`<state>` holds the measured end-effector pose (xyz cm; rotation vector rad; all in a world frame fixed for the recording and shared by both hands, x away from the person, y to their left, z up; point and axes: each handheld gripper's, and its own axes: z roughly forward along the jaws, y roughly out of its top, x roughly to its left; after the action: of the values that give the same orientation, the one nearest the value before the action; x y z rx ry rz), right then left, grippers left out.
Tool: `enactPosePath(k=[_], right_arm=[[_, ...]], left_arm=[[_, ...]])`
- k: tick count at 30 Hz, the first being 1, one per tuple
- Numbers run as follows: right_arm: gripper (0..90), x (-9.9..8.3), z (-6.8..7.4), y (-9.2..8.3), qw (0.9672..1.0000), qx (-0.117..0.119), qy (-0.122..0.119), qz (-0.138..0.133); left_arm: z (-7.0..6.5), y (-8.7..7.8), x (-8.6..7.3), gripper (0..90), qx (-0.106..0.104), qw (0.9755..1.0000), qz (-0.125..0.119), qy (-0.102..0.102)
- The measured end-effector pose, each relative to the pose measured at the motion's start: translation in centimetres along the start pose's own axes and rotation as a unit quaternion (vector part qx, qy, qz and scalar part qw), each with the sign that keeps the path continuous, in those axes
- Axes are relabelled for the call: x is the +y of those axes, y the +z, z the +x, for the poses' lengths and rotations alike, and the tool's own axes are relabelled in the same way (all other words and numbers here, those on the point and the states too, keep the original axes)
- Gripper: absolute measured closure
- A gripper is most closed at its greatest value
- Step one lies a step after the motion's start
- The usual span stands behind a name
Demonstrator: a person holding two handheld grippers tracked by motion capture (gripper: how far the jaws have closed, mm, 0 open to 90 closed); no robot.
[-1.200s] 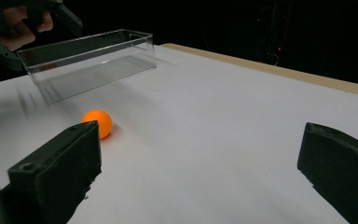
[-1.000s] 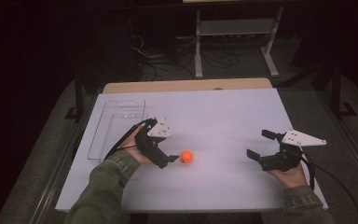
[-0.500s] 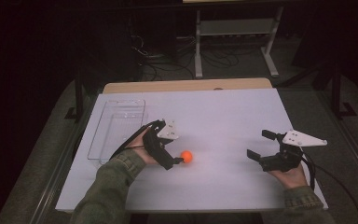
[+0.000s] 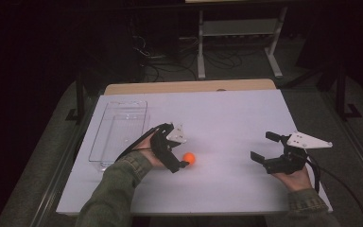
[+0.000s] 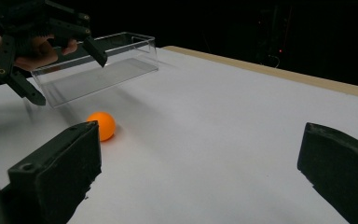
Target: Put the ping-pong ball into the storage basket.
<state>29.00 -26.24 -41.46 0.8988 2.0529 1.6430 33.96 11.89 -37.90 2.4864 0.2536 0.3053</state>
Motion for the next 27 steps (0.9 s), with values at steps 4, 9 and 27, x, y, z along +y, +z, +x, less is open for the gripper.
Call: enactPosePath(k=[4,9,27], right_arm=[[0.0,0.0,0.0,0.0,1.0,0.0,-0.001,0.0],[0.0,0.0,0.1,-0.1,1.0,0.0,0.0,-0.002],[0.0,0.0,0.0,0.0,1.0,0.004,-0.002,0.0]], left_arm=[[-0.1,0.3,0.0,0.0,-0.001,1.0,0.005,0.002],[-0.1,0.7,0.0,0.0,-0.003,0.9999,0.009,0.008],[-0.2,2.7,0.0,0.0,-0.016,0.9989,0.04,0.016]])
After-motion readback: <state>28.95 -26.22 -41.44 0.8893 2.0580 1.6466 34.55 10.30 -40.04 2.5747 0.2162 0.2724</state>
